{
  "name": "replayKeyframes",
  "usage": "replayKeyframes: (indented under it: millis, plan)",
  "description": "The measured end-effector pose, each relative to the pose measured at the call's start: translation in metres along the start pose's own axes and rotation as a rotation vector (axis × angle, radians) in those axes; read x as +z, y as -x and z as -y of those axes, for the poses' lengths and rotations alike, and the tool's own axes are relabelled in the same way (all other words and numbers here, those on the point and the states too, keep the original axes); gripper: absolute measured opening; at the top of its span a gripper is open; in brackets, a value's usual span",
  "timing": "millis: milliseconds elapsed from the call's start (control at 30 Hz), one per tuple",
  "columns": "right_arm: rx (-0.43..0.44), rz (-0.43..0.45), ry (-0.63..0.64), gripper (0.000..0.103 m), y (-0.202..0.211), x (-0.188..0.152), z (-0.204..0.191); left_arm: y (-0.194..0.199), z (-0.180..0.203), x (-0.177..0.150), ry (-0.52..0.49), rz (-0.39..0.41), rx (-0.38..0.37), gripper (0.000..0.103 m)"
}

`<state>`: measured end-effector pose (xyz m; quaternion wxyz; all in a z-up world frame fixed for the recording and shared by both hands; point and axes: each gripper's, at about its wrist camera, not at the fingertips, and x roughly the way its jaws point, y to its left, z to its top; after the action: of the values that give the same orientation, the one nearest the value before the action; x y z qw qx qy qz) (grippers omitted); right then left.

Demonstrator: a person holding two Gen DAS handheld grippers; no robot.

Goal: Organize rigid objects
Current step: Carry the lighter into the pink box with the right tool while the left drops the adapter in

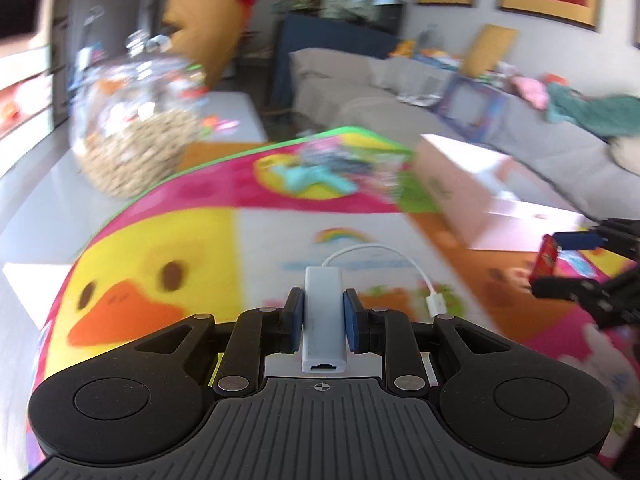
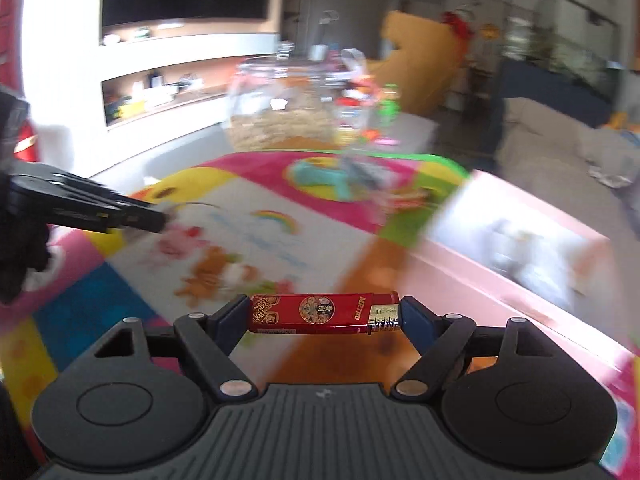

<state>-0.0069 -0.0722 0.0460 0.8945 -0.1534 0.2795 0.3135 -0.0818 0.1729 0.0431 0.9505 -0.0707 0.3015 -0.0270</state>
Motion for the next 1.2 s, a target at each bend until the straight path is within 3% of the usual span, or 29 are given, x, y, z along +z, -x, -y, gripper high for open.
replayKeyframes:
  millis: [133, 267, 433, 600, 700, 833, 967, 1200]
  plan:
    - [-0.089, -0.003, -0.110, 0.081, 0.019, -0.022, 0.033, 0.015, 0.039, 0.018, -0.089, 0.037, -0.088, 0.024]
    - [-0.175, 0.012, -0.135, 0.081, 0.029, -0.043, 0.048, 0.020, 0.085, 0.047, -0.181, 0.077, -0.172, 0.024]
    - [-0.174, 0.046, -0.166, 0.081, 0.039, -0.057, 0.058, -0.010, 0.142, 0.096, -0.283, 0.138, -0.188, 0.024]
    - [-0.190, 0.091, -0.145, 0.081, 0.050, -0.058, 0.057, -0.063, 0.173, 0.150, -0.208, 0.186, -0.168, 0.026]
    - [-0.195, 0.095, -0.143, 0.081, 0.051, -0.061, 0.058, -0.089, 0.183, 0.164, -0.182, 0.163, -0.182, 0.026]
    - [-0.203, 0.091, -0.160, 0.081, 0.051, -0.062, 0.064, -0.093, 0.168, 0.151, -0.124, 0.131, -0.205, 0.026]
    - [-0.204, 0.110, -0.175, 0.081, 0.050, -0.051, 0.071, -0.086, 0.142, 0.113, -0.092, 0.046, -0.186, 0.026]
    - [-0.235, 0.235, -0.149, 0.081, 0.034, 0.023, 0.093, -0.078, 0.086, 0.042, 0.122, -0.121, -0.146, 0.026]
